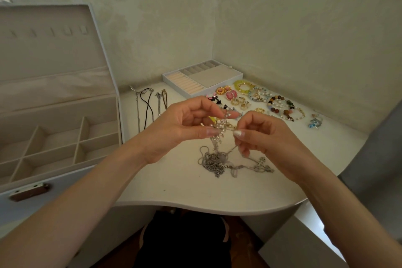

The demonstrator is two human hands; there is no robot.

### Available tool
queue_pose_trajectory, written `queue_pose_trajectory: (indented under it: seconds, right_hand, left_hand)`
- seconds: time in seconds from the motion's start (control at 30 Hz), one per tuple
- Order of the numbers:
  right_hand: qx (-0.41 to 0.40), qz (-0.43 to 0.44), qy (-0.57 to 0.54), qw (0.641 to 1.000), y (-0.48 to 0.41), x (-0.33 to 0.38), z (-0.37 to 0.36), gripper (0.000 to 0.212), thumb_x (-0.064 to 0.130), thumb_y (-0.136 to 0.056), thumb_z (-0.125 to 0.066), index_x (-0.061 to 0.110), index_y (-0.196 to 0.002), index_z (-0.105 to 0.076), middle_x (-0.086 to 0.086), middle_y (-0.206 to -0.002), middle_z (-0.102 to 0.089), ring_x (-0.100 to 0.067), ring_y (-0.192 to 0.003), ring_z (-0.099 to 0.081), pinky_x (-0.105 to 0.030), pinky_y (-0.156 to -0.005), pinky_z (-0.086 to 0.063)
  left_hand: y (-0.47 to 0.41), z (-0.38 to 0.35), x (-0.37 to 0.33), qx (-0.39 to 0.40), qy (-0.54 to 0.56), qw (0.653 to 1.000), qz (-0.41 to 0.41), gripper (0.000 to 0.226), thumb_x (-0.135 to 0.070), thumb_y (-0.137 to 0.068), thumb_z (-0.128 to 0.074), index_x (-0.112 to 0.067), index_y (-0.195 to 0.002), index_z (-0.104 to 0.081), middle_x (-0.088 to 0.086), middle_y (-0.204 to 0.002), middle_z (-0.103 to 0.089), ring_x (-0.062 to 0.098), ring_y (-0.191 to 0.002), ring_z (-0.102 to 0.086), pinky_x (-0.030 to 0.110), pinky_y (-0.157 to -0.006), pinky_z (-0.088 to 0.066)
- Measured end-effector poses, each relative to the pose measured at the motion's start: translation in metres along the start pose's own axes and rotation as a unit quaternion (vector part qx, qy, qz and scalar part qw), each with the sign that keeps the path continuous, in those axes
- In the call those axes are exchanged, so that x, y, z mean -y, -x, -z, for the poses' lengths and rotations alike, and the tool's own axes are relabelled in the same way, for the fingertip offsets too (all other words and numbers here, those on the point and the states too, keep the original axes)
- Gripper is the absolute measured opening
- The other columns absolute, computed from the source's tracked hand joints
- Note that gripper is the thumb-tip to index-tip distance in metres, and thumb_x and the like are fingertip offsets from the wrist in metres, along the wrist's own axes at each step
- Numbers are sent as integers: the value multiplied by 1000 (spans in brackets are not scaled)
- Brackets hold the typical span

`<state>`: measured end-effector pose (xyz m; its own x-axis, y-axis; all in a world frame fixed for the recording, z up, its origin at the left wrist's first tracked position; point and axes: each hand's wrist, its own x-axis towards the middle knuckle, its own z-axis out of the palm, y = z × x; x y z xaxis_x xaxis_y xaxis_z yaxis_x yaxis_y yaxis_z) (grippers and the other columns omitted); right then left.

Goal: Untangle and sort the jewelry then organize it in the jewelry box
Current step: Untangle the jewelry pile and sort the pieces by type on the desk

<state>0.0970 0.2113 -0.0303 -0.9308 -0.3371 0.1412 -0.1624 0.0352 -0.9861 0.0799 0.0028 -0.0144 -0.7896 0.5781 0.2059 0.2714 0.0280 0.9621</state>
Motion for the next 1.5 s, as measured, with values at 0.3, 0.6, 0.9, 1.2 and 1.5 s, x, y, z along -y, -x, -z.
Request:
queue_pose_trajectory:
  seconds: [0.3, 0.6, 0.9, 1.2, 1.5]
  right_hand:
    - [-17, 18, 84, 996, 2, 11, 2, 19, 27, -65, -72, 13, -77, -72, -3, -63, -59, -10, -53, -47, -18, -52, -42]
    - [-54, 49, 108, 992, 2, 16, -3, 14, 28, -67, -73, 14, -72, -71, 0, -57, -51, -5, -49, -36, -12, -47, -32]
    - [-39, 64, 73, 995, 5, 19, -1, 17, 24, -70, -68, 8, -76, -66, -5, -52, -60, -8, -39, -41, -15, -41, -33]
    - [-7, 15, 100, 995, 6, 12, 7, 9, 10, -78, -69, 5, -76, -62, -1, -52, -57, -8, -44, -48, -15, -45, -38]
    - [-28, -11, 275, 961, 2, 0, 9, 5, 22, -78, -75, 21, -77, -70, 13, -70, -66, -3, -47, -40, -14, -48, -35]
  left_hand:
    - [2, -1, -7, 0, -59, 998, 1, 36, 0, -80, -64, -11, -114, -63, -10, -113, -67, 8, -74, -52, 17, -75, -48]
    - [2, -8, -8, -37, -119, 992, 4, 38, -7, -74, -74, -22, -109, -67, -15, -61, -54, 3, -62, -48, 13, -62, -42]
    - [0, -10, -4, -68, -128, 989, 25, 42, -26, -60, -77, -24, -102, -69, 5, -85, -68, 12, -72, -58, 34, -76, -51]
    - [-1, -9, -6, -100, -140, 985, -11, 22, -9, -83, -65, -23, -100, -70, -7, -105, -71, -1, -74, -58, 22, -74, -47]
    - [-4, -5, -6, -105, -58, 992, -39, 21, 3, -84, -60, -8, -100, -66, 0, -105, -72, 17, -101, -65, 24, -88, -51]
